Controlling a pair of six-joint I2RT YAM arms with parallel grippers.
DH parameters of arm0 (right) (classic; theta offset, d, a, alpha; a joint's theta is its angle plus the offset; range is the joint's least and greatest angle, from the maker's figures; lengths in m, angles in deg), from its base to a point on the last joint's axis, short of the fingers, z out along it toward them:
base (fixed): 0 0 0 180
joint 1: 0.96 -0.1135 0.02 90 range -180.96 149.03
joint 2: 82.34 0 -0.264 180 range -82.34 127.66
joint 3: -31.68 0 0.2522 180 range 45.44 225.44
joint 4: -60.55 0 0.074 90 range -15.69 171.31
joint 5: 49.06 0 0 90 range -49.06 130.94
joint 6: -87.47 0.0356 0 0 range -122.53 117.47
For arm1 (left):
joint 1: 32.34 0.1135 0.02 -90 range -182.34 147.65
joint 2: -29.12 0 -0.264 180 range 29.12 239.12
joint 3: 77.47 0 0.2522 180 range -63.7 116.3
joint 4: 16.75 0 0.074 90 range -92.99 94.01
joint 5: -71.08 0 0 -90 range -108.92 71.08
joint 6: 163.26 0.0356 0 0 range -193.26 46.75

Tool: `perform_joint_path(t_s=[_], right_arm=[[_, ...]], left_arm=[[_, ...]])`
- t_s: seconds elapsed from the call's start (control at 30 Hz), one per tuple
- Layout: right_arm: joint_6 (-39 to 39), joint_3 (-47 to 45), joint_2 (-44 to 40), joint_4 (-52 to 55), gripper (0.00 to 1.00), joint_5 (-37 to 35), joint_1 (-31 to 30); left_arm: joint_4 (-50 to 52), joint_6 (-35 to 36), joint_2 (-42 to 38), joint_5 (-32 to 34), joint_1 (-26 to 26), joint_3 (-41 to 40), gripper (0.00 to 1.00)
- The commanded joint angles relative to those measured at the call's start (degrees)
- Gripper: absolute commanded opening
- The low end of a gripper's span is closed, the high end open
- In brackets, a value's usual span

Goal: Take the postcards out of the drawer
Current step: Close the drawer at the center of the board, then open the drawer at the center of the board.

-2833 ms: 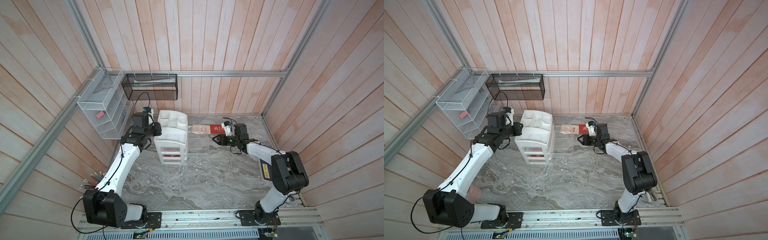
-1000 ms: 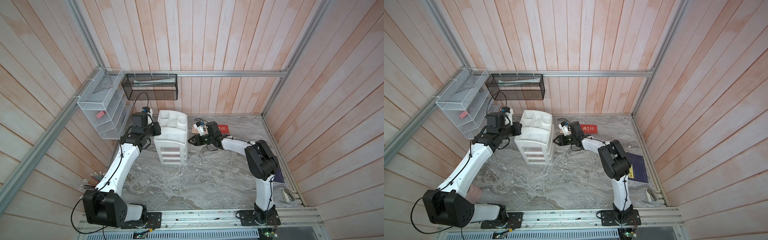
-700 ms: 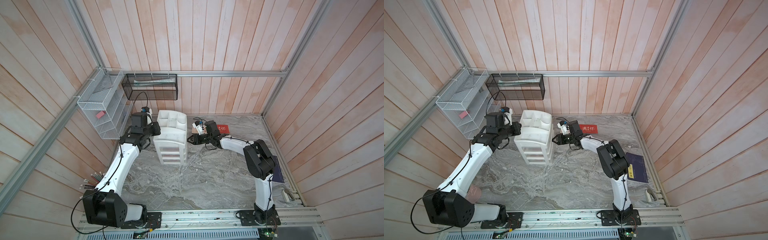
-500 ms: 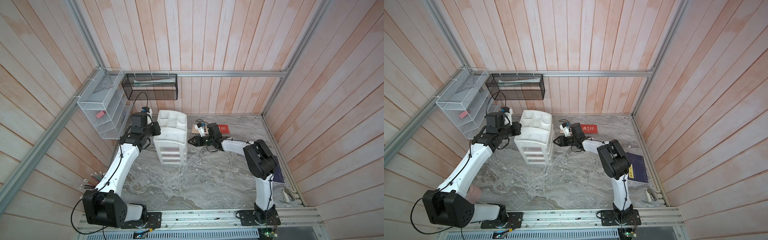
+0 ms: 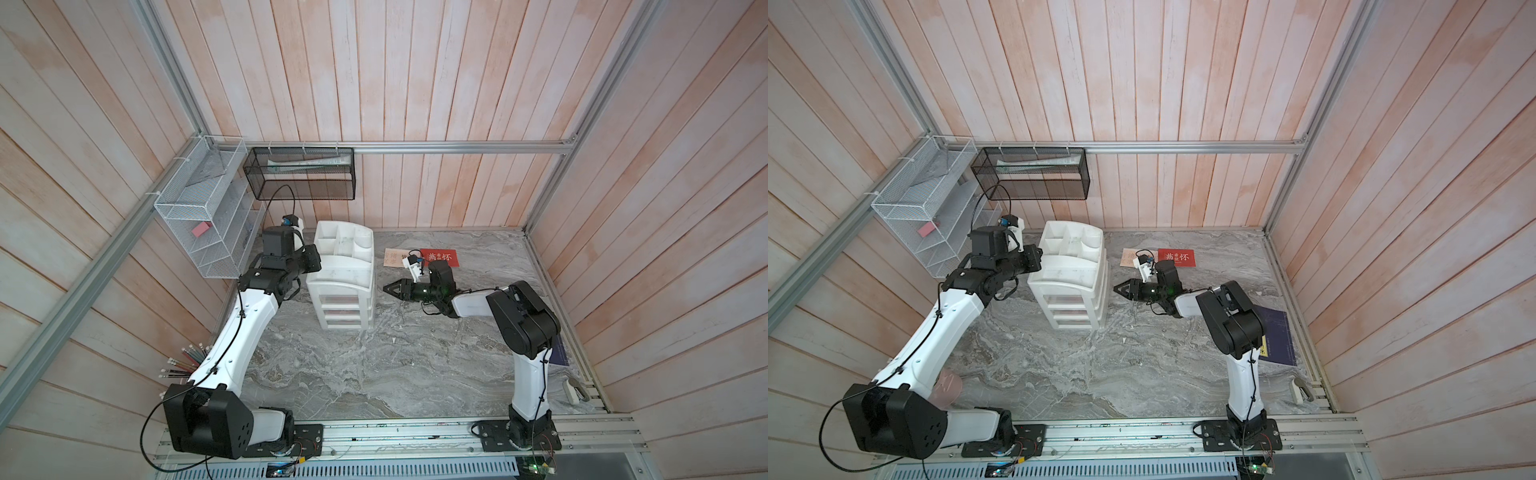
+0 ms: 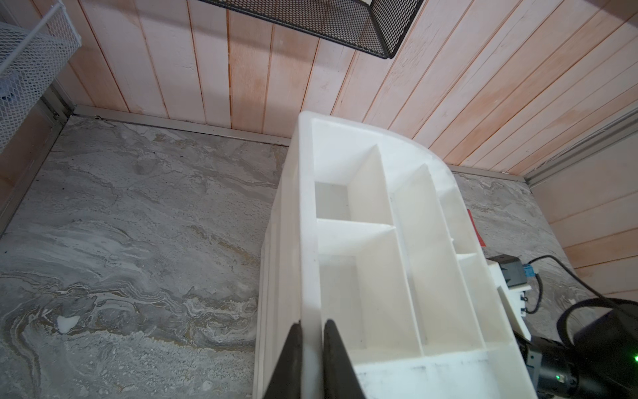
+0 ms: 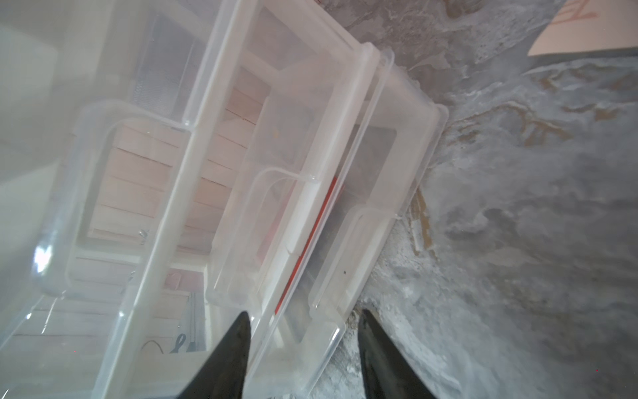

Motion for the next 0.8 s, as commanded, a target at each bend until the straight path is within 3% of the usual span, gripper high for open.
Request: perform_joint_path(t_s=[0.0,0.2,0.77], right_arm=[[8.8,-1.1,3.3,-13.6,0.55,4.2,0.4],[11.5,-1.3,5.7,-17.2,0.64,4.6,0.4],[22.1,2.1,13.9,-26.4,0.67,5.3,-0.1]], left_arm=[[0.9,0.7,-1.6,-0.8,-0.4,-1.1,0.13],[0.6,0.7,-1.4,-1.1,-0.4,-1.2,0.13],[0.2,0.9,-1.0,-1.5,-0.4,-1.4,0.13]])
